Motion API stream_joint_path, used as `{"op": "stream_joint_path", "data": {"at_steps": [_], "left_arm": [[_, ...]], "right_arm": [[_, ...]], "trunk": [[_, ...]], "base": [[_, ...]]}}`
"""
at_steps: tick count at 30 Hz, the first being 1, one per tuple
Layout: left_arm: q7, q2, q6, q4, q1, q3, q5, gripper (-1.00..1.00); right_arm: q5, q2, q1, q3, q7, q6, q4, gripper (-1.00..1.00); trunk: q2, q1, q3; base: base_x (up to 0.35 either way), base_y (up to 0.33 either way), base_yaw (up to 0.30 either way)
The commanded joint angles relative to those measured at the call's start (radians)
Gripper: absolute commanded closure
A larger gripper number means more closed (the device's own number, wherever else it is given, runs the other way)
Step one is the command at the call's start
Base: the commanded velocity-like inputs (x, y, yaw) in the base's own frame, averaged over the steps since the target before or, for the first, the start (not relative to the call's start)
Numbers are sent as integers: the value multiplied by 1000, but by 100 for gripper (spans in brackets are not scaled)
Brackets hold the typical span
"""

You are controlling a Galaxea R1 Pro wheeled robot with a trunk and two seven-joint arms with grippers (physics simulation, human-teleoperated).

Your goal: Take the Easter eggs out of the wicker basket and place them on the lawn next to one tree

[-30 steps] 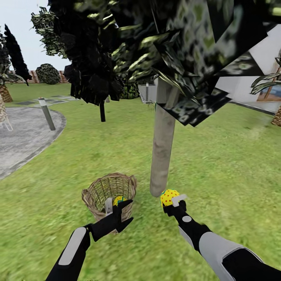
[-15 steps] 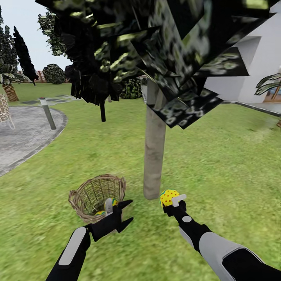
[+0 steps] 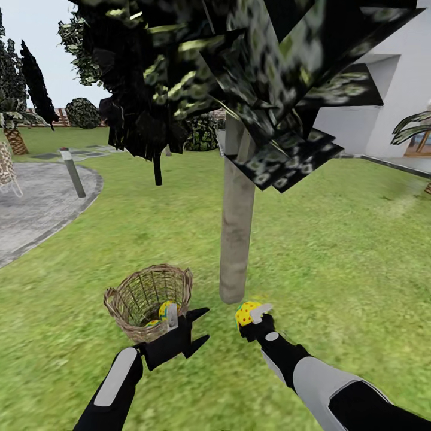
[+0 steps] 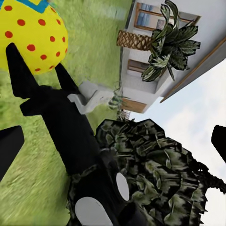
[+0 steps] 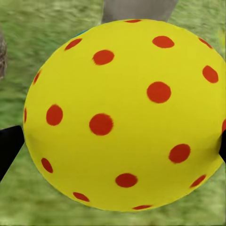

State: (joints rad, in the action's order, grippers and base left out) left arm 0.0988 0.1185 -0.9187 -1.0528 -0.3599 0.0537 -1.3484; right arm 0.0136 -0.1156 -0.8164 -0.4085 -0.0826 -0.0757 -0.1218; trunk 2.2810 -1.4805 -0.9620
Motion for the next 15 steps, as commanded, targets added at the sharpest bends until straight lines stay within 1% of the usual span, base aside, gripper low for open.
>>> {"op": "stream_joint_path", "data": {"at_steps": [1, 2, 4, 5, 11, 15], "left_arm": [[7, 1, -6, -1, -1, 3, 8, -100], [7, 1, -6, -3, -1, -2, 8, -100], [7, 2, -6, -7, -1, -31, 8, -100], [8, 2, -6, -7, -1, -40, 8, -100], [7, 1, -5, -10, -1, -47, 8, -100], [7, 1, -6, -12, -1, -48, 8, -100]], "right_arm": [[-5, -7, -4, -6, -7, 32, 1, 100], [-4, -9, -5, -6, -8, 40, 1, 100], [-2, -8, -13, -6, -9, 45, 1, 100], [-3, -7, -15, -6, -9, 42, 3, 100], [-11, -7, -17, -6, -9, 32, 2, 100], [-7, -8, -17, -6, -9, 28, -5, 100]], "trunk": [[8, -4, -4], [15, -8, -7], [29, -15, -13], [36, -19, -17], [78, -42, -35], [106, -57, -48]], "base": [[0, 0, 0], [0, 0, 0], [0, 0, 0], [0, 0, 0], [0, 0, 0], [0, 0, 0]]}}
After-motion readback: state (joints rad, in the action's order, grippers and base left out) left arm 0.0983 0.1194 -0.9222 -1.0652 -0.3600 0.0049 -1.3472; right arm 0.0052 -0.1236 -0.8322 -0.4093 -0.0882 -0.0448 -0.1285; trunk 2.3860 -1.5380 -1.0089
